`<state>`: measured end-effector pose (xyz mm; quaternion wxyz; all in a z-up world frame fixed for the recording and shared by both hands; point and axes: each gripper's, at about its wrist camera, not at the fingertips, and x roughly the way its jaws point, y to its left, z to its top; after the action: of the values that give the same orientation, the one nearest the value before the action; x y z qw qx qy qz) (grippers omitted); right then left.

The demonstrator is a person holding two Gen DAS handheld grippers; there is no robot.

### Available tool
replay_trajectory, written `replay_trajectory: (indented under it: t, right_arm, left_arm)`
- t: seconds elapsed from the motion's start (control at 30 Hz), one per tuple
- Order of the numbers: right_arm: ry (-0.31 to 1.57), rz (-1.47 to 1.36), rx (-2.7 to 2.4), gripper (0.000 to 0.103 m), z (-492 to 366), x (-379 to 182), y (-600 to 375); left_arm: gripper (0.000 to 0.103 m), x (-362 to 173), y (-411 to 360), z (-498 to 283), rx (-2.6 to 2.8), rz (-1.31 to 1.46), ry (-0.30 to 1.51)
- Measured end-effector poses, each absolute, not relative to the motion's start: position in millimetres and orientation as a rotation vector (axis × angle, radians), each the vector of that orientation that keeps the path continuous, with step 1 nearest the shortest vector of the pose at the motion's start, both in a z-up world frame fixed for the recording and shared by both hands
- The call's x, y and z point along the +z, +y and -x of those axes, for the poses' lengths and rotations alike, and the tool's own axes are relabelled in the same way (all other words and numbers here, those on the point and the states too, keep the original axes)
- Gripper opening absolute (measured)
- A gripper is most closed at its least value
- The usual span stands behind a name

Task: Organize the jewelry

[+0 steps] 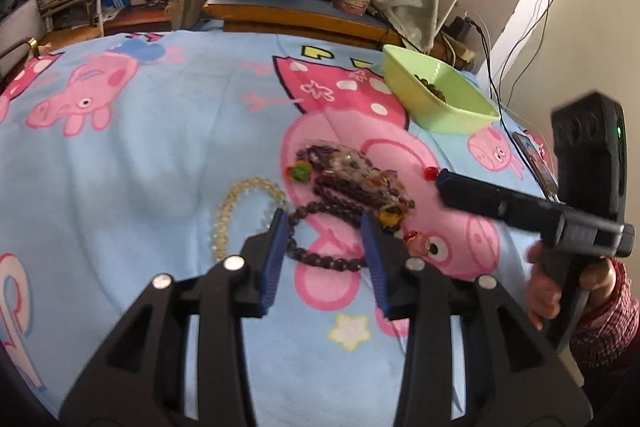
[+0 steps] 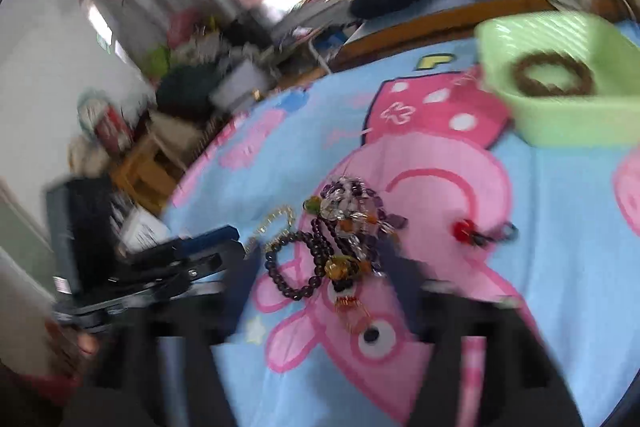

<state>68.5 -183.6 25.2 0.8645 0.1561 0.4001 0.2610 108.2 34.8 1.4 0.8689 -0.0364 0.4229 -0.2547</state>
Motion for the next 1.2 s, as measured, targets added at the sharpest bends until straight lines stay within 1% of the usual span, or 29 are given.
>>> replay_trajectory:
  t: [0.1, 0.13, 0.2, 0.23, 0.27, 0.37, 0.47, 0.5, 0.53, 0.57, 0.6, 0.63, 0.77, 0.97, 1.0, 1.03, 1.07, 1.1, 1.2]
  right_arm:
    - [0.819, -0.076, 0.479, 0.039, -72.2, 27.5, -154.8]
    - [0.818, -0.013, 0.469, 0.037, -75.9, 26.5, -146.1]
    - [0.836, 0.028, 0.453, 0.023, -85.2, 20.3, -139.5]
    - [0.86, 0.026, 0.451, 0.003, -92.7, 14.6, -139.1]
    - [0.89, 0.005, 0.447, 0.0, -100.3, 8.6, -141.4]
    - [0.912, -0.103, 0.479, 0.0, -106.0, 9.0, -156.9]
    - [0.873, -0.211, 0.498, 0.0, -92.3, 24.3, -179.6]
    - [0.852, -0.241, 0.503, 0.0, -86.2, 31.8, -186.4]
    - [0.824, -0.262, 0.508, 0.0, -79.0, 42.7, -193.8]
    - [0.796, -0.269, 0.506, 0.0, -73.4, 54.0, -199.3]
    - [0.778, -0.271, 0.505, 0.0, -72.1, 62.2, -201.8]
    - [0.755, -0.277, 0.506, 0.0, -67.1, 72.2, -206.6]
    - [0.691, -0.28, 0.514, 0.0, -52.1, 102.7, -217.2]
    - [0.626, -0.258, 0.511, 0.0, -36.0, 134.6, -228.2]
    - [0.62, -0.264, 0.512, 0.0, -34.8, 138.0, -230.4]
    - [0.609, -0.273, 0.514, 0.0, -32.9, 143.9, -234.3]
    - [0.599, -0.278, 0.51, 0.0, -31.3, 148.6, -238.0]
    - [0.589, -0.283, 0.506, 0.0, -30.7, 152.9, -240.8]
    - [0.545, -0.309, 0.504, 0.0, -29.5, 170.8, -252.8]
  left_arm:
    - [0.036, -1.9, 35.2, -106.9, -0.524, 0.061, 0.881]
    - [0.036, -2.7, 36.2, -107.3, -0.518, 0.058, 0.883]
    - [0.036, -4.0, 37.8, -108.2, -0.511, 0.055, 0.884]
    - [0.037, -4.3, 37.8, -108.6, -0.508, 0.052, 0.882]
    - [0.037, -4.5, 37.7, -108.9, -0.503, 0.047, 0.88]
    - [0.036, -2.1, 35.9, -108.2, -0.495, 0.027, 0.863]
    - [0.037, 2.0, 28.6, -105.8, -0.503, -0.01, 0.841]
    - [0.038, 3.7, 24.4, -105.0, -0.511, -0.022, 0.834]
    - [0.048, 5.6, 20.4, -104.7, -0.52, -0.035, 0.827]
    - [0.055, 8.5, 14.6, -103.6, -0.529, -0.046, 0.814]
    - [0.064, 11.8, 8.1, -102.1, -0.542, -0.057, 0.794]
    - [0.066, 14.6, 2.5, -100.7, -0.557, -0.068, 0.777]
    - [0.066, 25.8, -35.6, -98.5, -0.635, -0.135, 0.712]
    - [0.066, 31.5, -78.2, -108.0, -0.773, -0.081, 0.697]
    - [0.065, 31.9, -85.5, -109.0, -0.789, -0.083, 0.687]
    - [0.044, 32.5, -91.2, -109.8, -0.801, -0.092, 0.677]
    - [0.027, 33.7, -97.0, -111.5, -0.816, -0.107, 0.675]
    - [0.005, 36.9, -103.0, -115.3, -0.836, -0.121, 0.685]
    - [0.005, 62.4, -106.7, -121.6, -0.852, -0.114, 0.645]
